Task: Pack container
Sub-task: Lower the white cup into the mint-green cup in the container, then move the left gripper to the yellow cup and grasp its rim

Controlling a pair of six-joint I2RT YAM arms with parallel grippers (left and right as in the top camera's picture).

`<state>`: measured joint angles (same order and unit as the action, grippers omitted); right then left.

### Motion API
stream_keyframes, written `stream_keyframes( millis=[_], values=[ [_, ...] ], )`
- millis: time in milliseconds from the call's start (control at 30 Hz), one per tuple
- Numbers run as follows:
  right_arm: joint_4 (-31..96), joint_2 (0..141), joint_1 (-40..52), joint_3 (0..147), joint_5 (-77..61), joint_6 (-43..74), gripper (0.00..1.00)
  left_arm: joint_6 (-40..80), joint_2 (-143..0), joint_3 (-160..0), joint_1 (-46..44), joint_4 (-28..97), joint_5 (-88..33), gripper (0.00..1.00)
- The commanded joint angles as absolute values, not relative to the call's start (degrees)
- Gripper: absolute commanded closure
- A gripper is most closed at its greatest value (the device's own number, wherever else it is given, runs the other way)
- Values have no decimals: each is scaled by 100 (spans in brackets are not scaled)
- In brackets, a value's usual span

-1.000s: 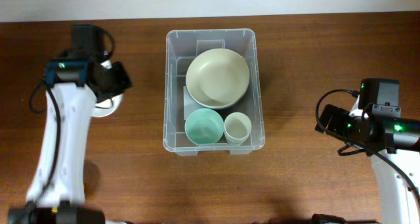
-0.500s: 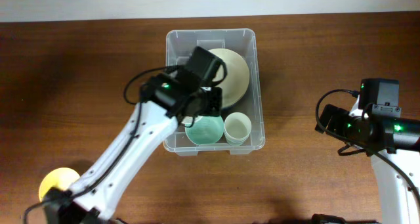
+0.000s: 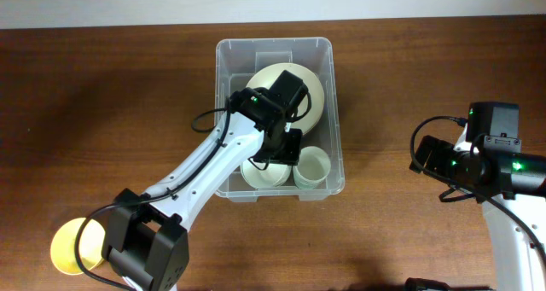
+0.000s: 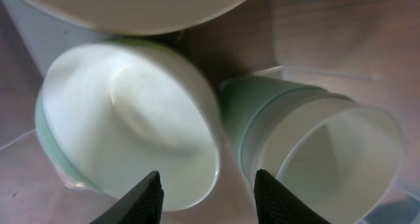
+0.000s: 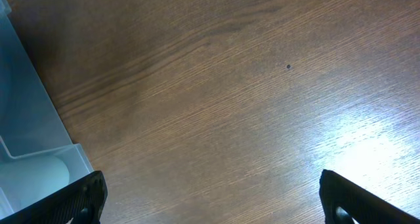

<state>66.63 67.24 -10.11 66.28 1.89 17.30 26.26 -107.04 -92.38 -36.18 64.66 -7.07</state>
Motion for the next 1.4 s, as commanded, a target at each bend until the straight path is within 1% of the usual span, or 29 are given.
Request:
stream_keyframes(
  millis=[0, 67, 133, 167, 233, 300, 367, 433, 500, 533, 600, 700, 767, 900, 1067, 1200, 1367],
  values=[
    [6663, 6724, -1052, 6604, 213, 1693, 1, 3026, -10422, -9334, -3433, 6740, 150, 52],
    [6661, 6724, -1052, 6604, 213, 1693, 1, 3044, -9985, -9395, -3092, 6853, 633, 51],
    [6661, 6724, -1052, 6604, 213, 1693, 1, 3140, -9487, -9395, -2635, 6882, 827, 50],
    [6657, 6724, -1052, 6604, 213, 1693, 1, 3148, -9059, -9393, -2165, 6871, 843, 50],
    [6643, 6724, -1052, 6604, 213, 1693, 1, 3146, -8705, -9393, -1706, 6925, 899, 50],
    [6646, 6724, -1052, 6604, 211, 1693, 1, 3240, -8221, -9391, -893, 7175, 1160, 50],
    [6639, 6724, -1052, 6604, 213, 1693, 1, 3343, -7948, -9386, -183, 7411, 1164, 46],
    [6637, 6724, -1052, 6604, 211, 1695, 1, 3454, -7784, -9373, 561, 7690, 1135, 33],
    [6635, 6724, -1052, 6604, 211, 1695, 1, 3452, -7752, -9325, 1013, 7835, 1044, 26],
    [6628, 6724, -1052, 6604, 211, 1695, 1, 3452, -7749, -9177, 1461, 7924, 1004, 22],
    [6626, 6724, -1052, 6604, 207, 1695, 1, 3452, -7752, -8879, 1835, 7878, 932, 21],
    [6626, 6724, -1052, 6604, 193, 1695, 1, 3450, -7752, -7937, 2495, 7456, 731, 20],
    [6624, 6724, -1052, 6604, 191, 1695, 1, 3391, -7756, -7282, 2777, 7096, 523, 20],
    [6628, 6724, -1052, 6604, 191, 1695, 1, 3341, -7756, -6023, 3068, 6368, 386, 20],
    [6643, 6724, -1052, 6604, 191, 1695, 1, 3341, -7791, -4974, 3317, 5575, 390, 20],
    [6659, 6724, -1052, 6604, 193, 1693, 1, 3312, -7961, -4447, 3583, 5028, 392, 21],
    [6661, 6724, -1052, 6600, 193, 1695, 1, 2991, -8374, -4390, 3697, 4600, 403, 23]
  ],
)
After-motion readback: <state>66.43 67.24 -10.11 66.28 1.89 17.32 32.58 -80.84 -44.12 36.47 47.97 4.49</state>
